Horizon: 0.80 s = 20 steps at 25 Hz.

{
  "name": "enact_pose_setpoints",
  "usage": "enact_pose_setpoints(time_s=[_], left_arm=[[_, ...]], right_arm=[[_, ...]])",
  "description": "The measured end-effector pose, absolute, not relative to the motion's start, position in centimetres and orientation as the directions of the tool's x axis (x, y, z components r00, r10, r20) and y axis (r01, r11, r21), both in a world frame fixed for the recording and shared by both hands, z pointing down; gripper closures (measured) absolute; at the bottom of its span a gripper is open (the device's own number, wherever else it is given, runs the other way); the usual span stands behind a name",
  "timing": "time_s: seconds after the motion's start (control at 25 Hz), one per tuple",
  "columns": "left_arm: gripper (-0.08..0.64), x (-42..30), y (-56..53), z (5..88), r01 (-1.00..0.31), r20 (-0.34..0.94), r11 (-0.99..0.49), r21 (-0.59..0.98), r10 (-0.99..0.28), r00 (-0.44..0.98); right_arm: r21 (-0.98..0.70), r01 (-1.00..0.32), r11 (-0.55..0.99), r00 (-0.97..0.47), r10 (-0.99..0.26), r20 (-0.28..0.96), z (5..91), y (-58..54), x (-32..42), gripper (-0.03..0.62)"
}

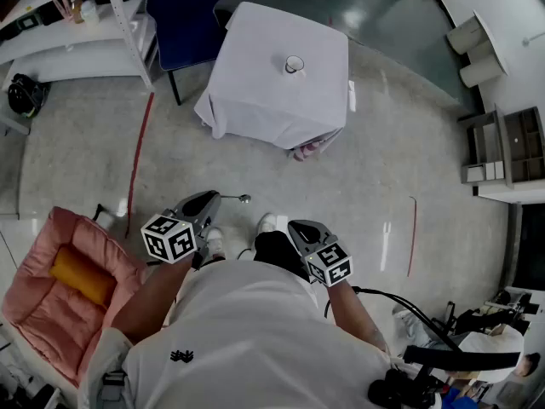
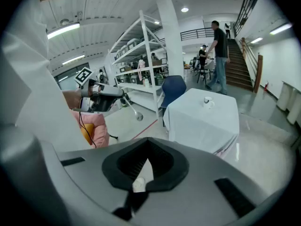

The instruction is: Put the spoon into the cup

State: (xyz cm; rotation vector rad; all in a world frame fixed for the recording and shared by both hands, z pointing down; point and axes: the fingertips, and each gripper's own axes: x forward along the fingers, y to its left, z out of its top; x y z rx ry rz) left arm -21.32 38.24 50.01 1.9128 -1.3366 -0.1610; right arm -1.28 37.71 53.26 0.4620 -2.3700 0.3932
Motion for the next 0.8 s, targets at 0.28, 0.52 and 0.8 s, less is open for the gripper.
enact_pose_setpoints(time_s=[0.28, 0.52, 0.8], left_arm=[[0.511, -16.7, 29.4, 49.5, -0.755, 0.315, -0.231, 0.614, -0.805, 0.502], [0.511, -13.6, 21.0, 48.0, -0.783, 0.346, -0.180, 0.595, -0.822, 0.452], [0.511, -11.9, 10.2, 46.5, -0.819, 0.352, -0.155, 0.552, -0.847, 0.397]], right_arm=[[-0.166, -0.468, 0.868, -0.728, -0.273, 0.629, 54.4, 29.6, 1.7, 0.584], [-0.186, -0.437, 0.880, -0.777, -0.266, 0.570, 52.7, 19.8, 4.4, 0.584], [-0.211, -0.445, 0.871, -0.783, -0.264, 0.563, 53.8, 10.2, 8.7, 0.514]])
